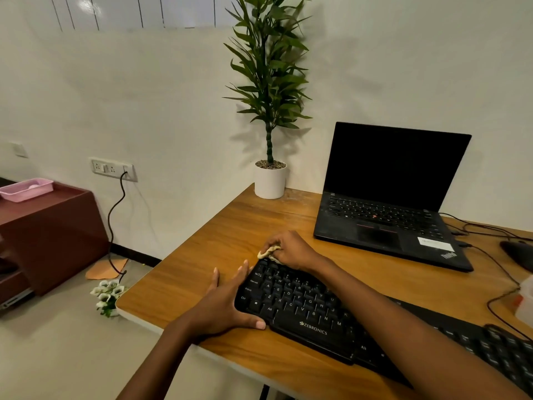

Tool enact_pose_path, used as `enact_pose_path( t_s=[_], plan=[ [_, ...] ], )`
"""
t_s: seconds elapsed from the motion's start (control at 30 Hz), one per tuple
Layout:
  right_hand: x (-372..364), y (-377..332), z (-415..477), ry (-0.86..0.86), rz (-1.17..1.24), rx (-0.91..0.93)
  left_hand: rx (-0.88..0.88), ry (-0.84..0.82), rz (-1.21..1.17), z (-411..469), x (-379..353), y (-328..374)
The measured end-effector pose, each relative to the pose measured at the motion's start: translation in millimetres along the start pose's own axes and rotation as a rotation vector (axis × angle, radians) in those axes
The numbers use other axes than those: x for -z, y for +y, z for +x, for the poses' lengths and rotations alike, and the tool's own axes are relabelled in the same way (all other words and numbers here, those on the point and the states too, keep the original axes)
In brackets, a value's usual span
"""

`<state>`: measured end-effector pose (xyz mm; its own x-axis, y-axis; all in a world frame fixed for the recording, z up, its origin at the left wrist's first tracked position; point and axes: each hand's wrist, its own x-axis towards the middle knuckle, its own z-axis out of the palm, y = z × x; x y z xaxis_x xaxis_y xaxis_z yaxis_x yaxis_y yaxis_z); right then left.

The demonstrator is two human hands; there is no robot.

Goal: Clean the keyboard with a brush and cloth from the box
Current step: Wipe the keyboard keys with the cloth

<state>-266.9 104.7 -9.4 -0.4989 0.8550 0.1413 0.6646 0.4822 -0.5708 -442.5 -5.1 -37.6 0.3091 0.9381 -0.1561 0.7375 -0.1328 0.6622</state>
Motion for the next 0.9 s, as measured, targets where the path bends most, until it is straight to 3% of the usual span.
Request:
enact_pose_path(
  t_s=[0.23, 0.5, 0.67, 0.9],
  plan=[
    [6, 5, -8, 0.062, -0.052, -0.002, -0.131, 0.091, 0.207, 1, -7, 1],
    [17, 17, -33, 0.072, -0.175, 0.011, -0.168, 0.100, 0.286, 10, -13, -13],
    [10, 3, -30, -0.019, -0.382, 0.168, -0.170, 0.104, 0.269, 12, -14, -13],
    [14, -6, -25, -0.087, -0.456, 0.148, -0.168, 0.107, 0.271, 12, -14, -14]
  ],
)
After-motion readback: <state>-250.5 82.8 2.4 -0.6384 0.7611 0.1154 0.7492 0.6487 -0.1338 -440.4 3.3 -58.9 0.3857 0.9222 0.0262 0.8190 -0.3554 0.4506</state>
